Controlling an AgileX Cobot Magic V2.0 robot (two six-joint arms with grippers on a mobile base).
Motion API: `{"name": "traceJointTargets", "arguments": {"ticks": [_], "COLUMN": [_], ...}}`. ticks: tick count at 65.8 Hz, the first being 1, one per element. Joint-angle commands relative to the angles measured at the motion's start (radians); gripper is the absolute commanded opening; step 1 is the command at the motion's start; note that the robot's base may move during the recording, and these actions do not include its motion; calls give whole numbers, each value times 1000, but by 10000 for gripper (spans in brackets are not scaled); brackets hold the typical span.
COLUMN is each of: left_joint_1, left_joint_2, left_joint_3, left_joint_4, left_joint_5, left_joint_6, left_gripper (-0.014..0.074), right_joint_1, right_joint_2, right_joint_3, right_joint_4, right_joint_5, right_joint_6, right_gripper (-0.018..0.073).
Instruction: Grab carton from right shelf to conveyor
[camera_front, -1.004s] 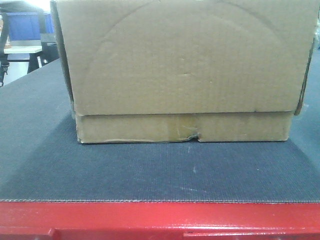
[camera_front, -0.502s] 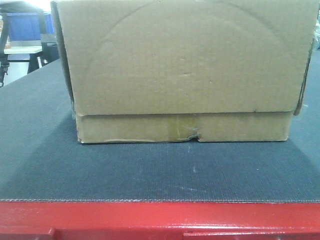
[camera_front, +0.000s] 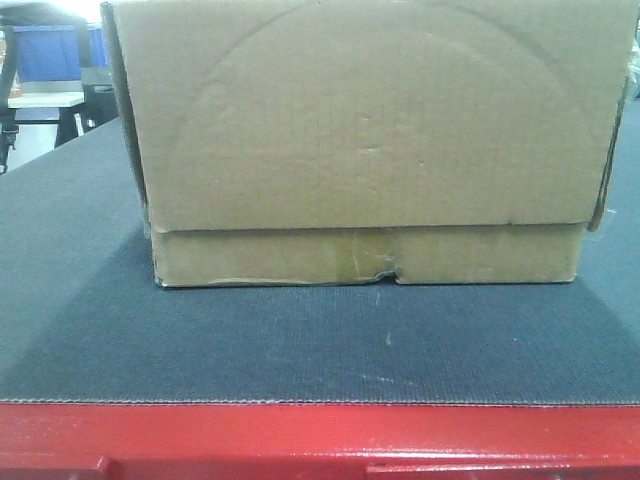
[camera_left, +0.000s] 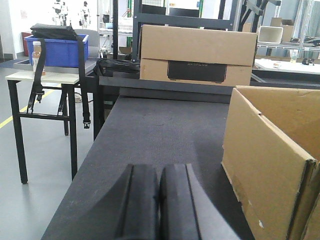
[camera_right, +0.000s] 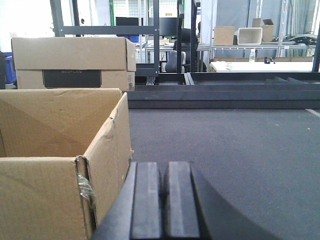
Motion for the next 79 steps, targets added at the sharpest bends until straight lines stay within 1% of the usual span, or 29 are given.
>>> {"name": "traceJointTargets", "arguments": {"ticks": [1, 31, 34, 37, 39, 41, 43, 51, 57, 63, 66, 68, 71, 74, 77, 79], "left_joint_1": [1, 1, 1, 1, 1, 1, 1, 1, 2, 21, 33, 41, 54, 57, 57, 57], "left_joint_2": [-5, -5, -5, -5, -9, -15, -25, -90, -150, -209, -209, -209, -209, -209, -209, -209], "left_joint_3": [0, 2, 2, 4, 10, 15, 30, 125, 206, 288, 324, 355, 395, 395, 395, 395], "left_joint_4": [-3, -3, -8, -22, -50, -77, -94, -97, -101, -113, -123, -123, -125, -124, -124, -124], "left_joint_5": [-17, -11, 4, 13, 13, 13, 5, -64, -92, -131, -155, -183, -255, -308, -255, -268], "left_joint_6": [4, 7, 41, 108, 158, 181, 188, 188, 188, 188, 188, 188, 188, 188, 188, 188], "left_gripper": [4, 4, 2, 2, 2, 2, 2, 2, 2, 2, 2, 2, 2, 2, 2, 2], "right_joint_1": [-6, -6, -6, -6, -6, -6, -6, -6, -6, -6, -6, -6, -6, -6, -6, -6], "right_joint_2": [-4, -4, -4, -4, -4, -4, -4, -4, -4, -4, -4, -4, -4, -4, -4, -4], "right_joint_3": [-1, -1, -1, -1, -1, -1, -1, -1, -1, -1, -1, -1, -1, -1, -1, -1], "right_joint_4": [-11, -11, -11, -11, -11, -11, -11, -11, -11, -11, -11, -11, -11, -11, -11, -11], "right_joint_5": [-30, -30, -30, -30, -30, -30, -30, -30, -30, -30, -30, -30, -30, -32, -32, -32], "right_joint_6": [-9, -9, -9, -9, -9, -9, -9, -9, -9, -9, -9, -9, -9, -9, -9, -9], "right_gripper": [-70, -70, -70, -70, -70, -70, -70, -70, -70, -70, -70, -70, -70, -70, -70, -70]}}
